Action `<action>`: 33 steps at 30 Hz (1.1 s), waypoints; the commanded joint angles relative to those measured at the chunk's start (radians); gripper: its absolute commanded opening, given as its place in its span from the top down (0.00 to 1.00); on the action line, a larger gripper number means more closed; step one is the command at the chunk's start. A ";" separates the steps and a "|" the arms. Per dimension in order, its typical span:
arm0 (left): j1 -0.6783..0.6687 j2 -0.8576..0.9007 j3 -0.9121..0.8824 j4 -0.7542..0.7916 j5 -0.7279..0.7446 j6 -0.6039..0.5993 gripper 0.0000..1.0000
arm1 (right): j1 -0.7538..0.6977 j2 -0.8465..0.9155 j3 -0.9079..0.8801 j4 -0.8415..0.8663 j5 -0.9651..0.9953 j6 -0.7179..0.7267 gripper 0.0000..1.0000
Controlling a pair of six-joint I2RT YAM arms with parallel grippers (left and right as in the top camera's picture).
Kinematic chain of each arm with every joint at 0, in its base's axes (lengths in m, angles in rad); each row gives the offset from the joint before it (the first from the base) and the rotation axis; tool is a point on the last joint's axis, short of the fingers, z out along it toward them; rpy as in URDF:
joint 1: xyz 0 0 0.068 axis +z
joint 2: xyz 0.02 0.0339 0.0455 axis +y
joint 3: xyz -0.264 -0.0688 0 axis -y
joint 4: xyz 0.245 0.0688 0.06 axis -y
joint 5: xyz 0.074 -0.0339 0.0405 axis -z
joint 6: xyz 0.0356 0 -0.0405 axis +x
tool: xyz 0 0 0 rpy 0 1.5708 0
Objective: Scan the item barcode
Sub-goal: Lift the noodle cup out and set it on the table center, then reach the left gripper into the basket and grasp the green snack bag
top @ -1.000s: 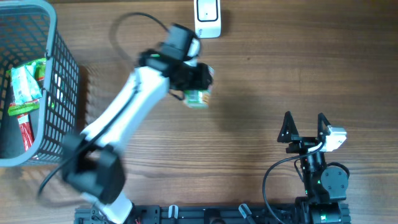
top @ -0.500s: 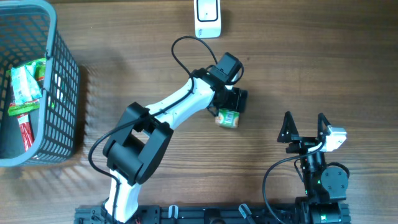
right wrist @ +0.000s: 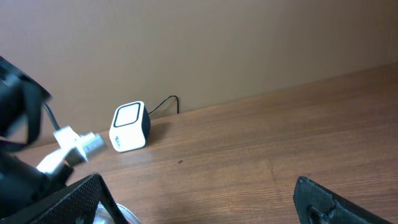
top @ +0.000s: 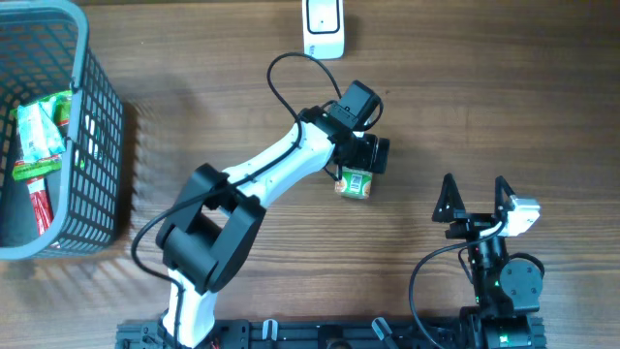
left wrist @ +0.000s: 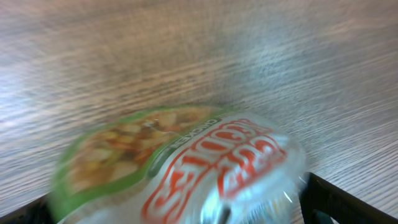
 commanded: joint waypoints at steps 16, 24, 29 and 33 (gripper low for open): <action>0.216 -0.307 0.169 -0.162 -0.193 0.104 0.00 | -0.004 -0.011 -0.001 0.005 -0.002 0.004 0.00; 0.611 -0.387 0.420 -0.293 -0.239 0.159 0.00 | -0.004 -0.011 -0.001 0.005 -0.002 0.004 0.00; 0.874 -0.400 0.426 -0.315 -0.239 0.159 0.00 | -0.004 -0.011 -0.001 0.005 -0.002 0.005 0.00; 1.058 -0.381 0.425 -0.355 -0.239 0.159 0.00 | -0.004 -0.011 -0.001 0.005 -0.002 0.005 0.00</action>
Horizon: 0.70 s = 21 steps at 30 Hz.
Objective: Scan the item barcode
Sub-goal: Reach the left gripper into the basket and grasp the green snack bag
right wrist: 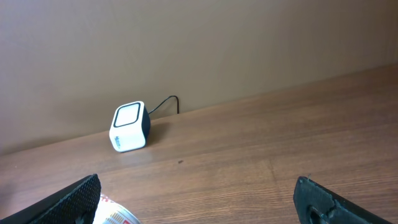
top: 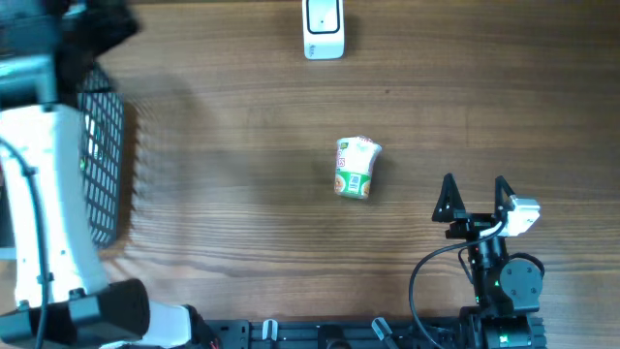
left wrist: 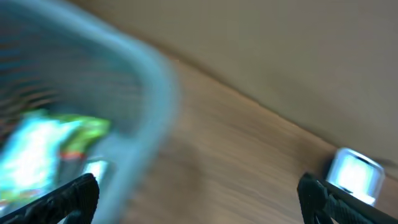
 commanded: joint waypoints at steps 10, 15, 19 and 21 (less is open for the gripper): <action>0.397 0.171 0.004 -0.058 -0.005 0.159 0.00 | -0.004 -0.011 -0.001 0.004 -0.002 0.005 0.00; 0.429 0.311 0.004 -0.090 -0.006 0.299 0.00 | -0.004 -0.011 -0.001 0.005 -0.002 0.004 0.00; 0.429 0.387 0.004 -0.093 -0.006 0.339 0.00 | -0.004 -0.011 -0.001 0.005 -0.002 0.004 0.00; 0.429 0.420 0.003 -0.092 -0.006 0.339 0.00 | -0.004 -0.011 -0.001 0.004 -0.002 0.005 0.00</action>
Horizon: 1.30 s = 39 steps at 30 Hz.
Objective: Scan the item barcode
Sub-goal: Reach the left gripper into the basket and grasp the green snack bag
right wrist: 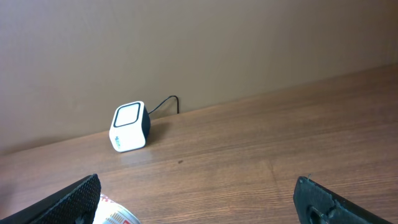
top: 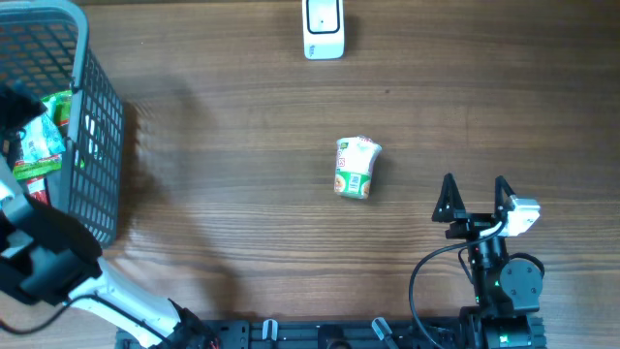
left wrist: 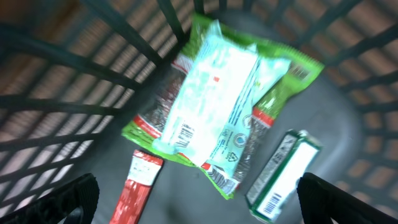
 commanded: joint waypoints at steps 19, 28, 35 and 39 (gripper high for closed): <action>0.005 0.187 -0.019 0.113 0.126 0.228 0.00 | -0.004 -0.011 -0.001 0.004 -0.002 0.005 0.01; 0.003 0.187 -0.203 0.284 0.095 0.251 0.00 | -0.004 -0.011 -0.001 0.005 -0.002 0.004 0.00; 0.003 0.187 -0.251 0.330 0.096 0.280 0.00 | -0.004 -0.011 -0.001 0.005 -0.002 0.005 0.00; 0.003 0.187 -0.281 0.357 0.096 0.280 0.00 | -0.004 -0.011 -0.001 0.004 -0.002 0.004 0.00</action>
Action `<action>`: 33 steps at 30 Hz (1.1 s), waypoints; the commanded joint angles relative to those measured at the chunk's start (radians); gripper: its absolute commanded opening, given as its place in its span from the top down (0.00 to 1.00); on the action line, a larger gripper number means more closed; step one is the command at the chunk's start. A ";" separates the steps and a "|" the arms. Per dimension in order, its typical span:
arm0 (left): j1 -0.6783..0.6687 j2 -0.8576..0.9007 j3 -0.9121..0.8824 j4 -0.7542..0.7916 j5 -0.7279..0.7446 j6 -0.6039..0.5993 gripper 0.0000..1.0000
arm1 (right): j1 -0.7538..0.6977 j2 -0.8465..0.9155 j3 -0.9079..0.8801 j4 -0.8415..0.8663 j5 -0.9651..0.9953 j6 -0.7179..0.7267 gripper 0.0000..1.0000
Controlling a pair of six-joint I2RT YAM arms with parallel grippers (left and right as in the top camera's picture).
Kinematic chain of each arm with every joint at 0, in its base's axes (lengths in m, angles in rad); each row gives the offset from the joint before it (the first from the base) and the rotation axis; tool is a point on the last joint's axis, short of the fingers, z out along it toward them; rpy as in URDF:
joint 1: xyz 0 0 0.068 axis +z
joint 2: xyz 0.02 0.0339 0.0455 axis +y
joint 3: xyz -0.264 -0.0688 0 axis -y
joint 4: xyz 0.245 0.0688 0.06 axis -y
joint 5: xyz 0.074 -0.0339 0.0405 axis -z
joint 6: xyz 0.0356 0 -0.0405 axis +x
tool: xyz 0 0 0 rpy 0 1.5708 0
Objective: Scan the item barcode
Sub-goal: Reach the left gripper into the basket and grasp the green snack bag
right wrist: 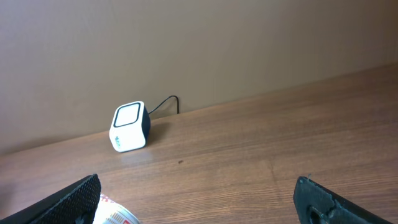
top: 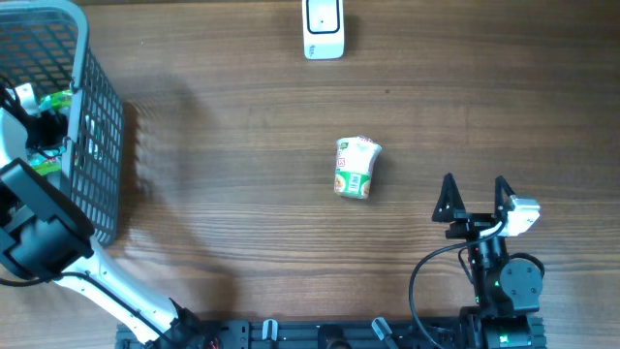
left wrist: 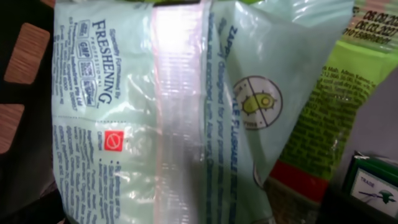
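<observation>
My left gripper point(top: 39, 128) is down inside the grey basket point(top: 99, 116) at the table's left edge. It stands open right over a pale green wipes pack point(left wrist: 168, 118), which fills the left wrist view between the fingers. The white scanner point(top: 324, 27) sits at the far edge of the table; the right wrist view shows the scanner point(right wrist: 129, 127) too. A cup of noodles point(top: 356, 167) lies on its side mid-table. My right gripper point(top: 475, 199) rests open near the front right, nothing between its fingers.
Under the wipes pack lie a green pouch with a red band point(left wrist: 317, 118) and a dark green box point(left wrist: 373, 186). The basket's mesh walls stand close around my left gripper. The noodle cup's rim point(right wrist: 115, 214) shows by my right gripper's left finger.
My left gripper was above the basket's contents with several items in sight. Now it is much lower, close on the wipes pack. The right arm, cup and scanner have not moved.
My left gripper was at the noodle cup in the middle of the table. Then the cup lay alone on the table and the left arm was over by the basket. After that it looked down into the basket, and now it is low over the wipes pack.
</observation>
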 commanded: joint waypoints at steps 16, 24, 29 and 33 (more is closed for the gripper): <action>0.005 -0.131 -0.026 0.033 -0.024 0.011 0.80 | -0.004 -0.011 -0.001 0.005 -0.002 0.004 0.00; 0.001 -0.460 0.078 0.088 -0.019 -0.035 0.79 | -0.004 -0.011 -0.001 0.005 -0.002 0.004 0.00; -0.001 -0.640 0.078 0.127 -0.020 -0.083 0.85 | -0.004 -0.011 -0.001 0.005 -0.002 0.004 0.00; -0.005 -0.748 0.078 0.122 -0.019 -0.218 0.92 | -0.004 -0.011 -0.001 0.005 -0.002 0.004 0.00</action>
